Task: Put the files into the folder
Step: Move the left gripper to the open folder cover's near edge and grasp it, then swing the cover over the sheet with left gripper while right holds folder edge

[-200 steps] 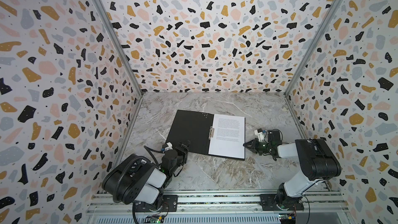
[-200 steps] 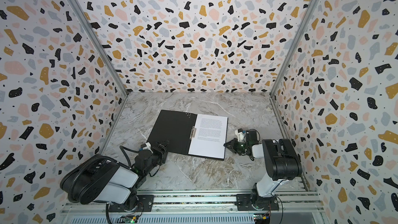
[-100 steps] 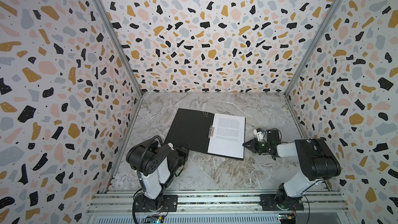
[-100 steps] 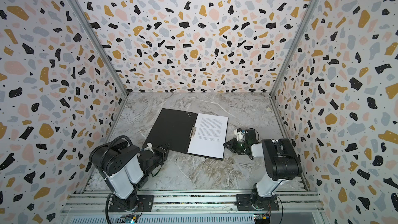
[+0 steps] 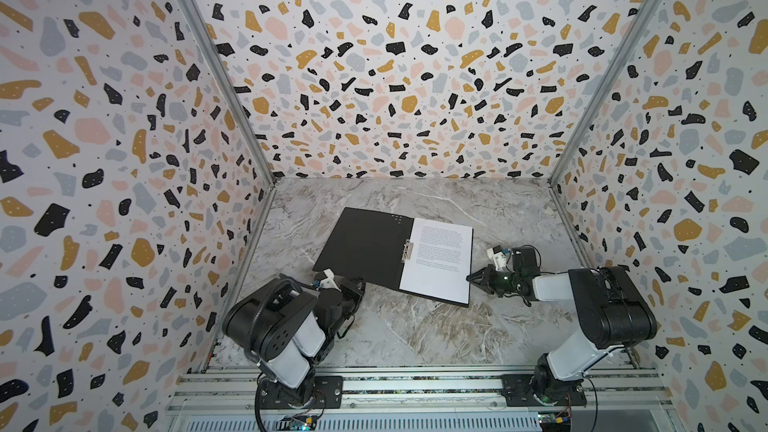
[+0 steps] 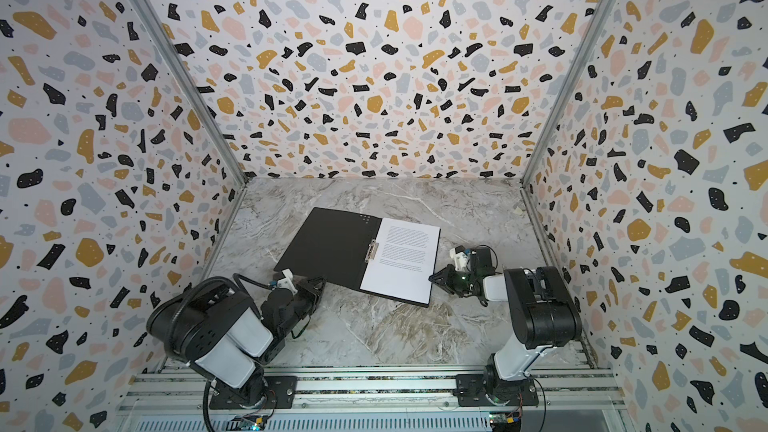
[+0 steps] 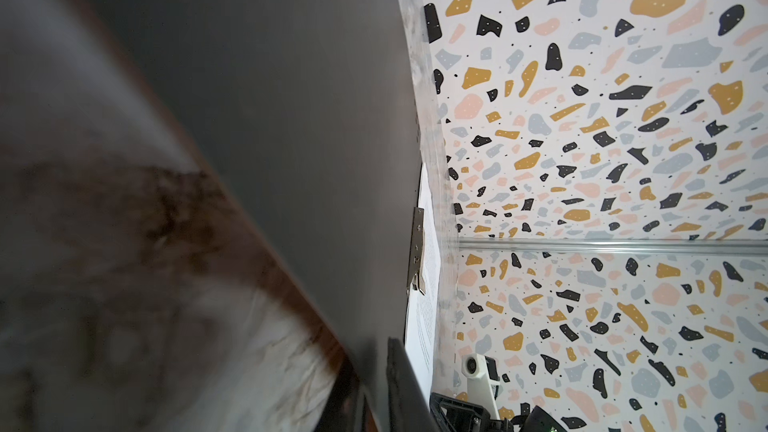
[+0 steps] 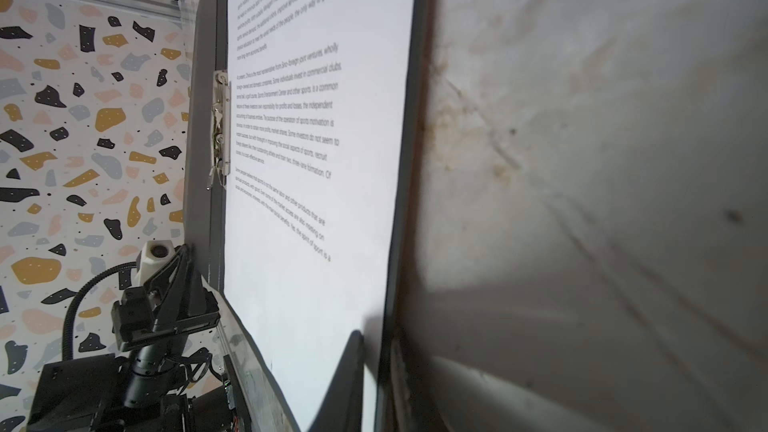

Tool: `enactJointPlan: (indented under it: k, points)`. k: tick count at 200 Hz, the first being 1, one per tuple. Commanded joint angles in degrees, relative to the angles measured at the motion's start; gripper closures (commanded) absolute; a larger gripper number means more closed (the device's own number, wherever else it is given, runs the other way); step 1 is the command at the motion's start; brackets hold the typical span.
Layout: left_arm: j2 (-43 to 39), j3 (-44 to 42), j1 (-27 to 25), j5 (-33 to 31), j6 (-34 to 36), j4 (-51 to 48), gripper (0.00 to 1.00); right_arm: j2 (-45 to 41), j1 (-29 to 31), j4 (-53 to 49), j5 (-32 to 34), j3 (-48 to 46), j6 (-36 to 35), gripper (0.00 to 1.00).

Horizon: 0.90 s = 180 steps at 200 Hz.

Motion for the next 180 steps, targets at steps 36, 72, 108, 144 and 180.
enactJointPlan:
  k: [36, 72, 108, 144, 180]
  points:
    - [-18.5, 9.8, -2.9, -8.9, 19.4, -35.1, 0.86, 2.5, 0.7, -7.7, 6.0, 0.9, -1.3, 0.81]
    - [-19.5, 13.2, -5.5, -12.2, 24.3, -40.3, 0.87, 3.3, 1.4, -8.6, 5.9, 2.2, -1.5, 0.8]
    - [-20.9, 17.0, -10.7, -19.5, 29.3, -47.5, 0.87, 3.8, 1.4, -10.4, 6.8, 3.9, -2.8, 0.75]
    - [-20.3, 20.7, -16.2, -26.3, 33.9, -52.4, 0.85, 5.2, 1.4, -10.6, 6.3, 5.9, -3.0, 0.73]
    - [-16.8, 24.3, -21.7, -32.3, 36.4, -55.0, 0.84, 6.1, 1.5, -12.2, 6.5, 8.2, -4.4, 0.72]
